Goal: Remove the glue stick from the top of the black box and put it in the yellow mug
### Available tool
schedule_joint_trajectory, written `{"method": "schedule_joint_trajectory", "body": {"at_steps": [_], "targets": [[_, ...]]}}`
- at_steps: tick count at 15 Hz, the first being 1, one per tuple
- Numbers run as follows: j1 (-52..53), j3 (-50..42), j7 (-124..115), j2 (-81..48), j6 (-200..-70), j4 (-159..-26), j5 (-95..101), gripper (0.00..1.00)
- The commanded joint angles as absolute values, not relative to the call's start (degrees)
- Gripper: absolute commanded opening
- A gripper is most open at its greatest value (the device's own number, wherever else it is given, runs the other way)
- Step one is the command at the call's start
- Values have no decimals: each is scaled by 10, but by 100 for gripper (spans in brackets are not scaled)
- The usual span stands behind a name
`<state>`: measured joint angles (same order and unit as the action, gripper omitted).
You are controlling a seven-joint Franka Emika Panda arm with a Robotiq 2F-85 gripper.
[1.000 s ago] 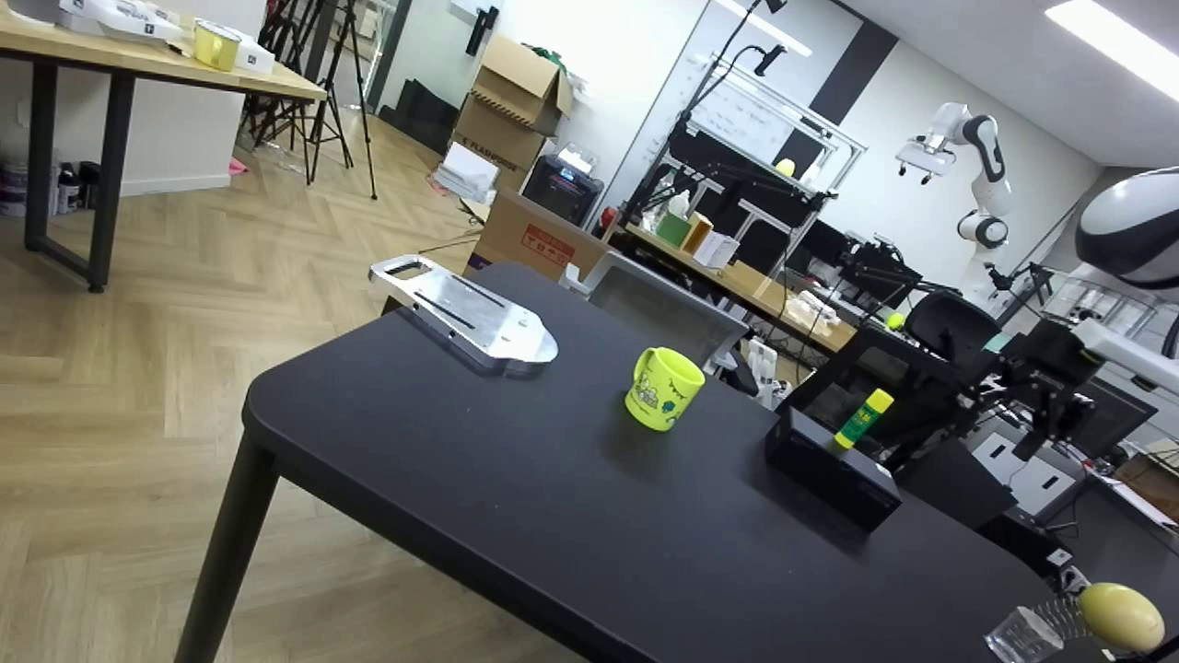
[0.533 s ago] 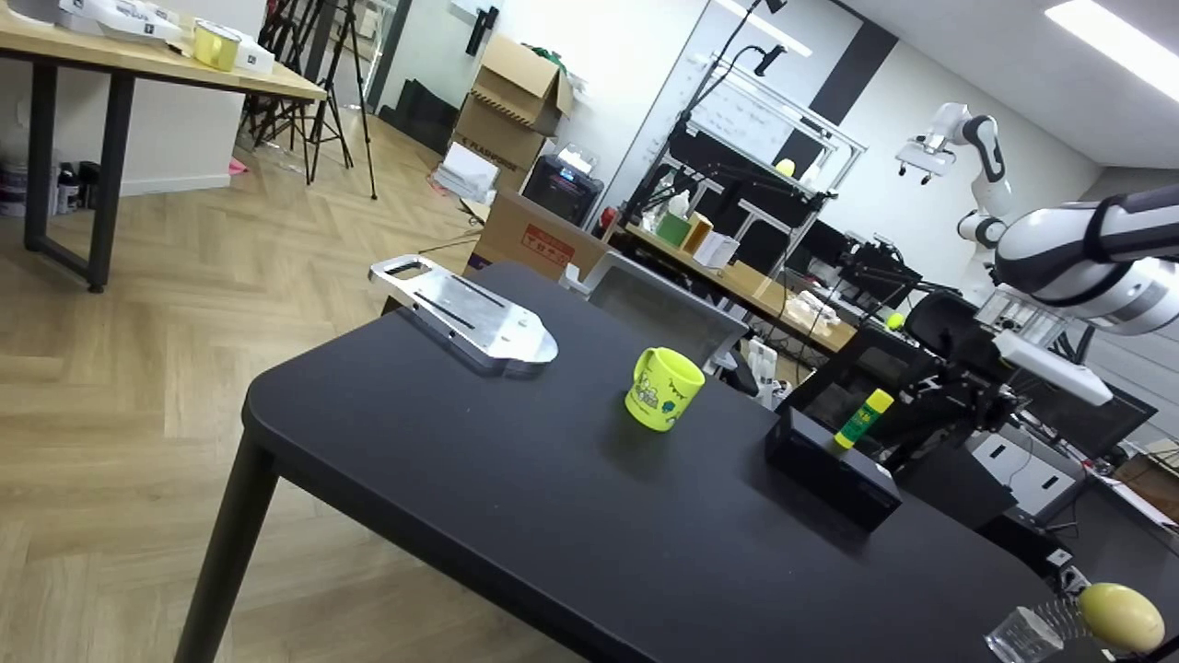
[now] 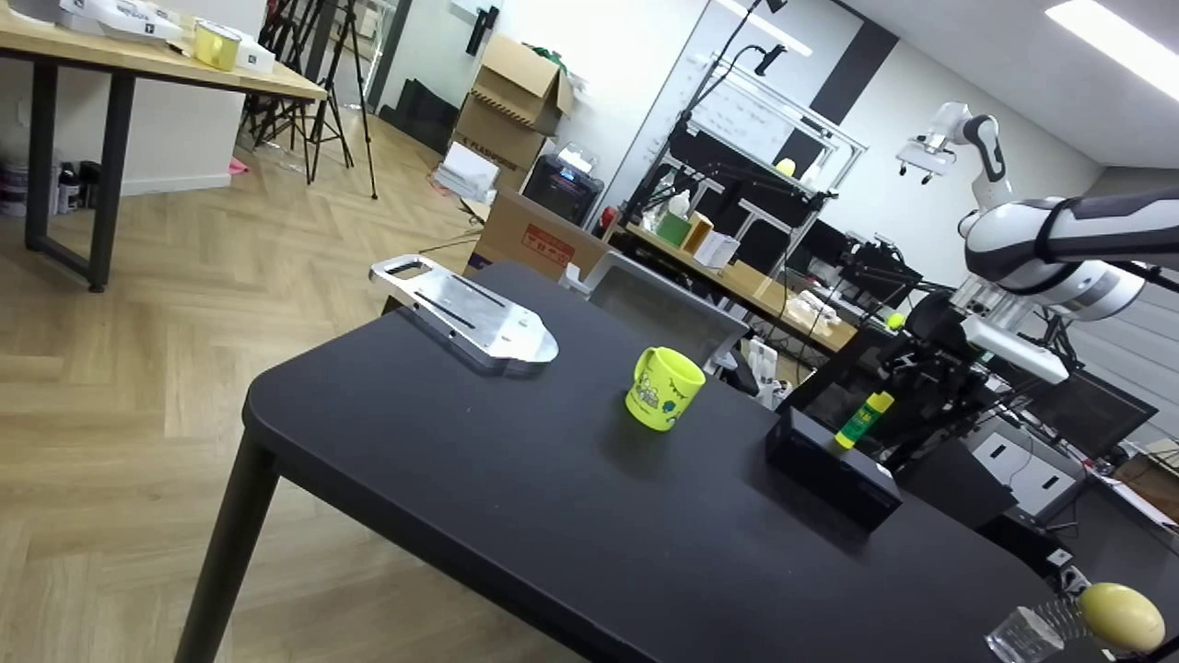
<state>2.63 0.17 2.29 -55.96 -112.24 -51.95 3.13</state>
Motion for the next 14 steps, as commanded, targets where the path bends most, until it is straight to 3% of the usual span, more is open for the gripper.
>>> {"method": "schedule_joint_trajectory", "body": {"at_steps": [1,13,14], "targets": [[20,-3,18,-630,-1066,-390,29,100],[12,4,20,-702,-1051,-300,19,100],[13,3,17,-706,-1056,-298,19,75]]}}
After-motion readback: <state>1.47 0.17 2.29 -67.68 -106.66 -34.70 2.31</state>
